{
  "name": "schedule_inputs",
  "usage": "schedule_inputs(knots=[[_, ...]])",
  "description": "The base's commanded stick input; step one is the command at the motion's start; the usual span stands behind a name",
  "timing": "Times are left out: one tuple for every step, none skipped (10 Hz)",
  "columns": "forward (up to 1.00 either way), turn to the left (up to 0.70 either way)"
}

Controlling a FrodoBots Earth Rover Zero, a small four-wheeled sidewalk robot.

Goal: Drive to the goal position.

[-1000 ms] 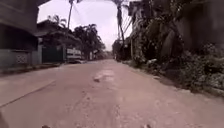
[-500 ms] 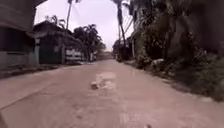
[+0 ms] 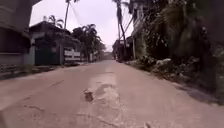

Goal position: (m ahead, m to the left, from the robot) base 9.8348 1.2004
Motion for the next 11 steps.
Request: schedule_inputs(knots=[[1.0,0.02],[1.0,0.02],[1.0,0.02],[1.0,0.02],[1.0,0.02],[1.0,0.02],[1.0,0.02],[1.0,0.02],[1.0,0.02],[1.0,0.02],[1.0,0.02]])
